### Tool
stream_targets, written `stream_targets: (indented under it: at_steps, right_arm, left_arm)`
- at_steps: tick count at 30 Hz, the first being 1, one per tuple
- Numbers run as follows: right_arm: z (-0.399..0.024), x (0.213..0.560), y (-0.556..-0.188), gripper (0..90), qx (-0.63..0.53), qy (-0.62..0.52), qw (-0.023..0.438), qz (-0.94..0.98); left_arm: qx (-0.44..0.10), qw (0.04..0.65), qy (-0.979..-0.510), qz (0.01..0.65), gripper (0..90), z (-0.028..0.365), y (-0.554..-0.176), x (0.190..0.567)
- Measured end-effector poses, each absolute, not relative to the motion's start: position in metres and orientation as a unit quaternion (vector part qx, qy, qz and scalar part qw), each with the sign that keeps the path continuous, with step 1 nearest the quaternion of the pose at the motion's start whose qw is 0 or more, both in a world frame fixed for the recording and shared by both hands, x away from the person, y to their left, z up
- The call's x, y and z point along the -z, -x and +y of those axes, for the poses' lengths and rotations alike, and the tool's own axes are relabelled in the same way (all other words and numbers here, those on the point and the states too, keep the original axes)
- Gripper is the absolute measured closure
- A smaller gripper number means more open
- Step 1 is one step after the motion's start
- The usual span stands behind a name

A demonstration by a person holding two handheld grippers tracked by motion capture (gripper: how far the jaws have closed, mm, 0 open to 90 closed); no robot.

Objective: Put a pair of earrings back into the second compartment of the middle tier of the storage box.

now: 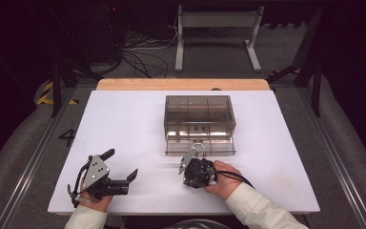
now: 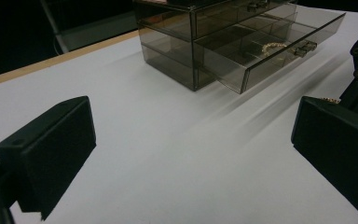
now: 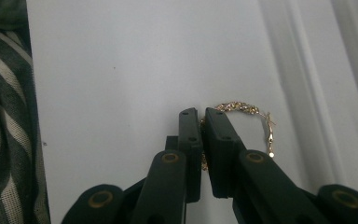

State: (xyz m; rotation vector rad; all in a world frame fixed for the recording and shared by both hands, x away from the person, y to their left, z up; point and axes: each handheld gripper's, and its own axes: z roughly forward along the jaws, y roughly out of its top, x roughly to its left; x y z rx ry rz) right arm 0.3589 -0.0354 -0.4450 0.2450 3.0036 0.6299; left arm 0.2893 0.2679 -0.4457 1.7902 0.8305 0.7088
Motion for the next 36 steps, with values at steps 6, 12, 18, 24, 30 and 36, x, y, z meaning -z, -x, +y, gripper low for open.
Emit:
stream_targets:
  at_steps: [6, 12, 18, 24, 30, 36]
  right_arm:
    - [-0.036, 0.445, -0.360, 85.8, -0.207, -0.078, 0.027, 0.975]
    - [-0.036, 0.445, -0.360, 85.8, -0.207, -0.077, 0.025, 0.975]
    - [-0.036, 0.445, -0.361, 86.1, -0.205, -0.079, 0.025, 0.975]
    - [-0.036, 0.443, -0.359, 86.2, -0.209, -0.079, 0.036, 0.974]
    - [-0.039, 0.431, -0.359, 86.2, -0.228, -0.071, 0.046, 0.970]
    - [-0.042, 0.421, -0.360, 86.2, -0.244, -0.075, 0.053, 0.965]
  left_arm:
    - [-0.293, 0.499, -0.740, 0.343, 0.6, 0.268, -0.289, 0.446]
    - [-0.293, 0.499, -0.740, 0.343, 0.6, 0.268, -0.289, 0.446]
    - [-0.292, 0.499, -0.740, 0.344, 0.6, 0.268, -0.289, 0.446]
    - [-0.292, 0.499, -0.740, 0.344, 0.6, 0.268, -0.289, 0.446]
    - [-0.293, 0.499, -0.740, 0.343, 0.6, 0.268, -0.289, 0.446]
    - [-0.292, 0.499, -0.740, 0.343, 0.6, 0.268, -0.289, 0.446]
